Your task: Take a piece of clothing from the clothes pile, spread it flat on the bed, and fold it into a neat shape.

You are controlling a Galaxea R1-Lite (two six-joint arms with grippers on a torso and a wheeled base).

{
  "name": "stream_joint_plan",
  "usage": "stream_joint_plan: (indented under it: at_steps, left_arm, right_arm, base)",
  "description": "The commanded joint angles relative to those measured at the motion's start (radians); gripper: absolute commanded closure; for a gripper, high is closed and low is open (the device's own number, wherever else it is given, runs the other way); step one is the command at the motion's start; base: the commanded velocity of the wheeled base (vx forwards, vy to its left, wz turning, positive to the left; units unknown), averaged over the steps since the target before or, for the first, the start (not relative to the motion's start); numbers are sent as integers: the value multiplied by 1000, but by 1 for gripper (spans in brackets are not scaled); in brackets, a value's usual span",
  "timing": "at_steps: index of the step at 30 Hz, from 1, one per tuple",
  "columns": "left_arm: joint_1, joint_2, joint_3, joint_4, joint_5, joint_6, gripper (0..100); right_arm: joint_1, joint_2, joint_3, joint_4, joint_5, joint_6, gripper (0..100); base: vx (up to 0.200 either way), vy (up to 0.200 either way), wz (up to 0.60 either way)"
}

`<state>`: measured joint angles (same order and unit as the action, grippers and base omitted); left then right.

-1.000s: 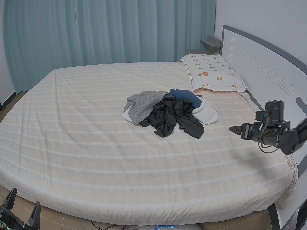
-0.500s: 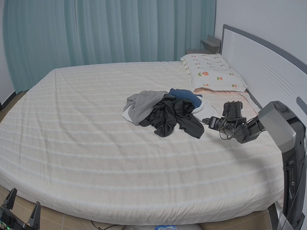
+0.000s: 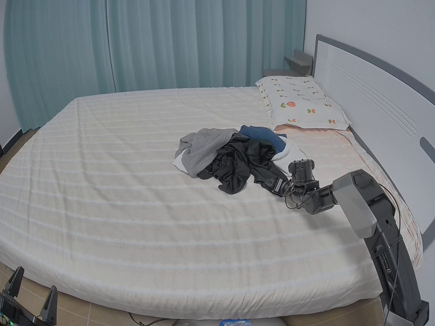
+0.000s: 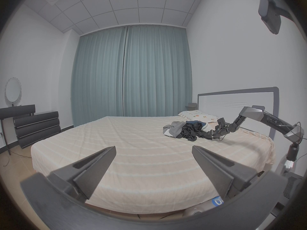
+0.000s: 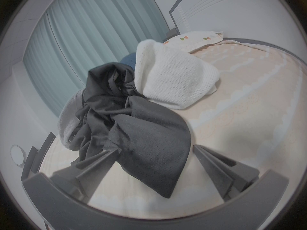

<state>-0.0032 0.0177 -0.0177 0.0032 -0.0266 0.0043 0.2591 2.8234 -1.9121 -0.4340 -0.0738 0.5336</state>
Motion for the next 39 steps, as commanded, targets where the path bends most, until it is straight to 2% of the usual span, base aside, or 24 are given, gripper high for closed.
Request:
stream_joint_plan:
  at_steps: [1,9,16,19,20,21,22,25,31,33,34,39]
  left_arm:
    - [0,-16,18,0,1,0,0]
    - [0,-16,18,0,1,0,0]
    - [0,-16,18,0,-1,0,0]
    - [0,-16,18,0,1,0,0]
    - [0,-16,18,0,1,0,0]
    - [0,-16,18,0,-1,0,0]
    - [0,-16,18,0,1,0,0]
    - [0,-16,18,0,-1,0,0]
    - [0,-16,18,0,1,0,0]
    - [0,-16,18,0,1,0,0]
    - [0,-16,18,0,1,0,0]
    - [0,-18,18,0,-1,6,0]
  right_arm:
    - [14,47,-44,17,0,6,100]
    - [6,41,-56,12,-3,17,100]
    - [-1,-110,108,-22,-14,28,100]
    - [0,-233,288,-94,0,28,100]
    - [0,-237,297,-98,2,28,100]
    - [0,-302,401,-152,20,26,100]
    - [0,-312,418,-160,23,26,100]
    - [8,-453,656,-281,62,32,100]
    - [54,-684,1052,-522,183,112,100]
    - [60,-714,1101,-554,197,114,100]
    - [80,-788,1206,-617,220,115,100]
    - [135,-958,1364,-700,252,141,100]
  base:
    - [0,0,0]
    - [0,0,0]
    - [0,0,0]
    - [0,0,0]
    - [0,0,0]
    - [0,0,0]
    - [0,0,0]
    - [0,0,0]
    - [0,0,0]
    - [0,0,0]
    - [0,0,0]
    - [0,0,0]
